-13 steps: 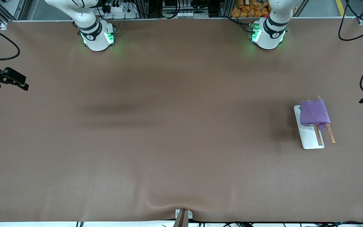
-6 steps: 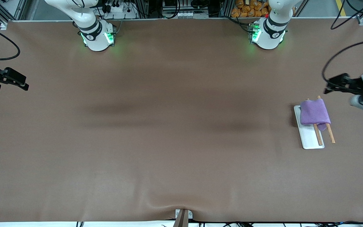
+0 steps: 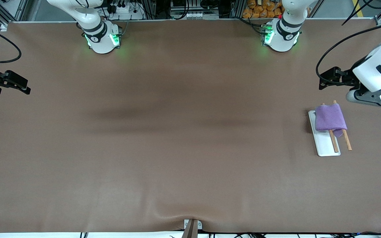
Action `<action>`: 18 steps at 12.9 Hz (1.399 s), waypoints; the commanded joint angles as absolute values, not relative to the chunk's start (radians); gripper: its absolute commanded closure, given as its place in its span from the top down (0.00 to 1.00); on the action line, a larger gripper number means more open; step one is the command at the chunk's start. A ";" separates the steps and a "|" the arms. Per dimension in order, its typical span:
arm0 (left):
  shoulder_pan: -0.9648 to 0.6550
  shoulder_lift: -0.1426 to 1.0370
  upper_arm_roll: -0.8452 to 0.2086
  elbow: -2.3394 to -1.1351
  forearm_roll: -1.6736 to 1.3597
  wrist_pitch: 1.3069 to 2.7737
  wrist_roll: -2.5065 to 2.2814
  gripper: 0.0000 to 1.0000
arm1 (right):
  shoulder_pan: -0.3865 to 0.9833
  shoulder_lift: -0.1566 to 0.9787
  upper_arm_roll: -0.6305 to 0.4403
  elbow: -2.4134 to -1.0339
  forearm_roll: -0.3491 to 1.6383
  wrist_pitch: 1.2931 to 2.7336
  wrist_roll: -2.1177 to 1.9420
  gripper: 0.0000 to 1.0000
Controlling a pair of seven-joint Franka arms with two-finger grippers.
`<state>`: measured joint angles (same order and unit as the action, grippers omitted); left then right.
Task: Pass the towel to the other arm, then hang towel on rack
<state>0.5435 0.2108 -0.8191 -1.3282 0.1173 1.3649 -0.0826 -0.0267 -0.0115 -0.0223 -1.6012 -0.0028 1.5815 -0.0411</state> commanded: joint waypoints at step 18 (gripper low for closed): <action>0.571 0.161 -0.822 -1.370 0.137 1.399 -0.153 1.00 | -0.044 -0.002 -0.009 -1.578 0.017 1.565 -0.038 1.00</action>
